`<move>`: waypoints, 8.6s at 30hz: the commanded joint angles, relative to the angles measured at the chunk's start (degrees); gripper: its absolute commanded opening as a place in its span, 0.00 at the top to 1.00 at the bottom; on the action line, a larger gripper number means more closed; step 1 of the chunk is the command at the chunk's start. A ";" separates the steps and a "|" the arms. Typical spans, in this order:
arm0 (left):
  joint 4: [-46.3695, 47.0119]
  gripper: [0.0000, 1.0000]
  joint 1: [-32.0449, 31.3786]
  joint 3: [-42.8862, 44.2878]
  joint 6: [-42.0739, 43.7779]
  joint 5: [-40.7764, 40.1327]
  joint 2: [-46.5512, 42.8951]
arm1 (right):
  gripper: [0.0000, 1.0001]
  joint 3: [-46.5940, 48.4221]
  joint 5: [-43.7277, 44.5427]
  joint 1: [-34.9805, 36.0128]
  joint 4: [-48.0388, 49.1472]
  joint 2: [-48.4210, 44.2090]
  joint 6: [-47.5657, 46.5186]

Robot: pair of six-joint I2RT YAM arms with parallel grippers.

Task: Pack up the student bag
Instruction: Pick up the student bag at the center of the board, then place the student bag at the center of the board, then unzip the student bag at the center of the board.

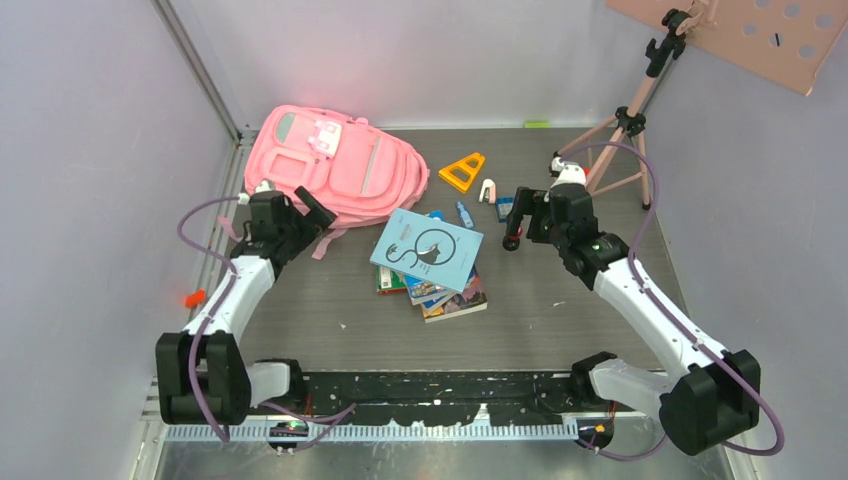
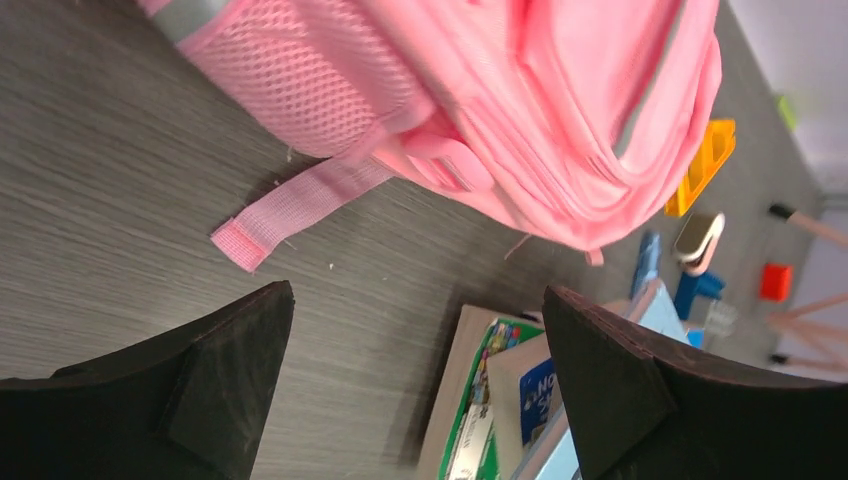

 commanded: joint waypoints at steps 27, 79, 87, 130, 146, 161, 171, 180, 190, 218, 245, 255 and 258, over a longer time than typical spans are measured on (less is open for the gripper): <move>31.04 1.00 11.21 -0.17 -19.44 -0.86 15.41 | 0.03 5.77 11.65 17.21 -3.65 8.26 -5.04; -15.50 1.00 35.11 4.24 10.00 17.27 -15.45 | 0.06 70.70 -18.09 22.26 -6.53 73.26 16.37; -16.00 1.00 35.15 5.21 11.13 16.85 -14.91 | 0.10 77.56 -24.49 22.26 -9.83 80.02 17.22; -29.46 1.00 27.91 25.57 25.58 2.11 4.73 | 0.99 66.47 -18.68 29.98 -2.23 54.67 14.57; -28.01 0.87 21.40 21.05 30.55 2.40 11.27 | 0.88 42.22 -0.08 50.81 0.95 40.09 11.55; -32.17 0.08 -5.76 23.15 30.77 -12.53 2.84 | 0.08 40.70 13.61 39.48 -11.36 26.76 5.08; -29.39 0.04 -23.79 18.04 19.51 -18.47 3.35 | 0.05 33.39 8.69 25.81 -12.12 22.67 8.82; -35.40 0.07 -33.61 21.51 18.69 -36.84 11.14 | 0.05 29.47 8.64 24.99 -11.89 20.58 10.66; -34.09 0.17 -34.48 20.68 19.04 -40.38 7.58 | 0.06 28.87 7.97 24.99 -11.87 21.00 11.35; -29.22 0.95 -33.30 11.91 20.13 -48.10 9.49 | 0.10 28.99 5.45 24.97 -11.32 20.59 11.21; -33.08 1.00 -26.98 20.82 33.37 -40.50 -19.02 | 0.22 39.17 -31.14 25.52 4.12 37.88 2.92; -35.05 1.00 -26.89 23.82 32.96 -39.91 -16.94 | 0.46 45.64 -29.49 25.43 3.07 48.01 2.25; -35.74 1.00 -26.89 24.35 32.65 -39.87 -16.51 | 0.53 46.29 -29.58 25.43 3.06 49.18 2.14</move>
